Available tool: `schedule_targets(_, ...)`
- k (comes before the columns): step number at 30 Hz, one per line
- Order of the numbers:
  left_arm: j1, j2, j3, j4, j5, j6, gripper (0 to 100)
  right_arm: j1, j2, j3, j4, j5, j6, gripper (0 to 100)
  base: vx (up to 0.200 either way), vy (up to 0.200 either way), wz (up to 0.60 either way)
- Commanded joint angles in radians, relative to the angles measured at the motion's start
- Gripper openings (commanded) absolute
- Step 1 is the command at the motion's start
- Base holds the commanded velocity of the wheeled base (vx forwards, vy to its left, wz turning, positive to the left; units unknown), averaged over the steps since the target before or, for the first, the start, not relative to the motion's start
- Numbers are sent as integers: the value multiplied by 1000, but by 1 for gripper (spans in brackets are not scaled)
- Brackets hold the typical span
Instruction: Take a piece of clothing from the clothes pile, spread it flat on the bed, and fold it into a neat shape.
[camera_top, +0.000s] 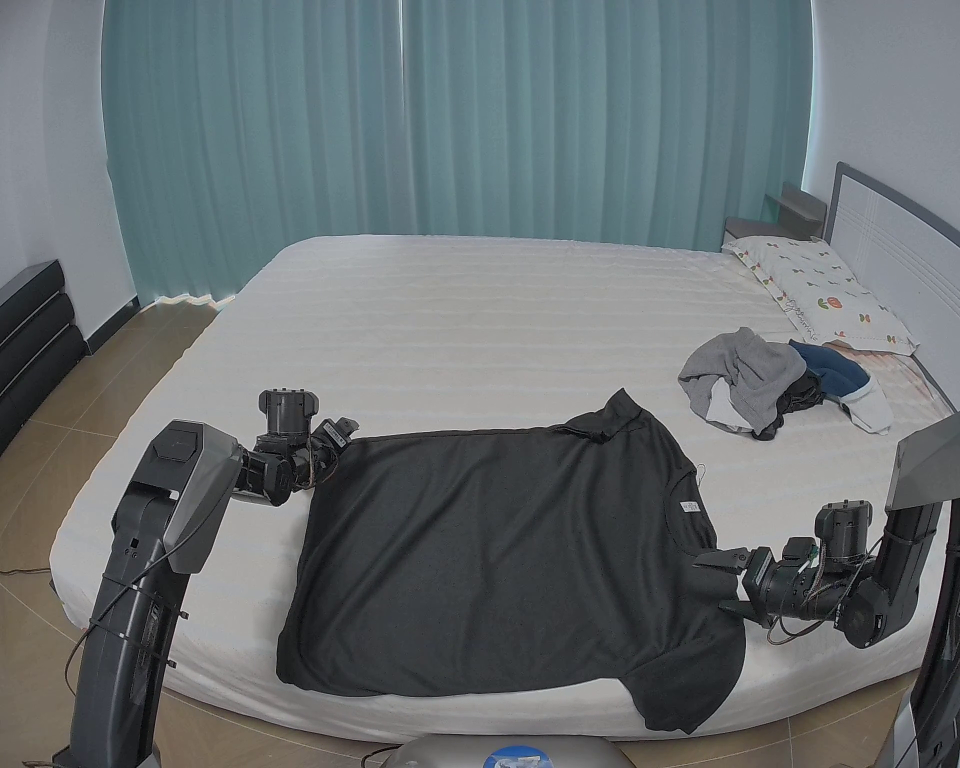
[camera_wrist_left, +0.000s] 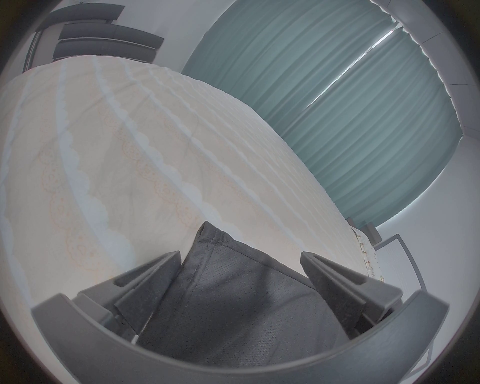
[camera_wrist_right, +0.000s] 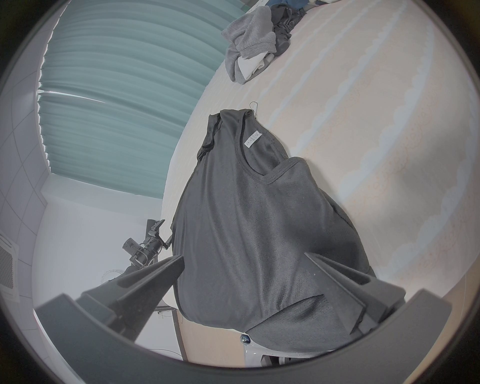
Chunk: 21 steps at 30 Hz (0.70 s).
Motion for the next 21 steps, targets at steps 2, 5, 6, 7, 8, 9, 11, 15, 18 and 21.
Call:
schedule_targets(2, 0, 3, -18, -2, 3, -2, 0, 0, -1, 0, 0, 0, 0, 100, 0, 0, 0)
schedule_targets(5, 2, 5, -18, -10, 4, -2, 0, 0, 0, 0, 0, 0, 0, 100, 0, 0, 0)
schedule_targets(6, 2, 5, -18, -10, 4, -2, 0, 0, -1, 0, 0, 0, 0, 100, 0, 0, 0)
schedule_targets(7, 3, 5, -18, -14, 14, -2, 0, 0, -1, 0, 0, 0, 0, 100, 0, 0, 0)
schedule_targets(8, 6, 5, -18, -22, 27, -4, 0, 0, -1, 0, 0, 0, 0, 100, 0, 0, 0)
schedule_targets(9, 8, 5, -18, -33, 35, -5, 0, 0, 0, 0, 0, 0, 0, 100, 0, 0, 0)
schedule_targets(11, 9, 5, -18, -62, 40, -8, 0, 0, 0, 0, 0, 0, 0, 100, 0, 0, 0)
schedule_targets(15, 15, 6, -18, -103, 57, -8, 0, 0, 0, -1, 0, 0, 0, 100, 0, 0, 0)
schedule_targets(18, 15, 11, -18, -145, 61, -8, 0, 0, 0, -1, 0, 0, 0, 100, 0, 0, 0)
schedule_targets(21, 18, 18, -18, -206, 63, -8, 0, 0, 0, -1, 0, 0, 0, 100, 0, 0, 0)
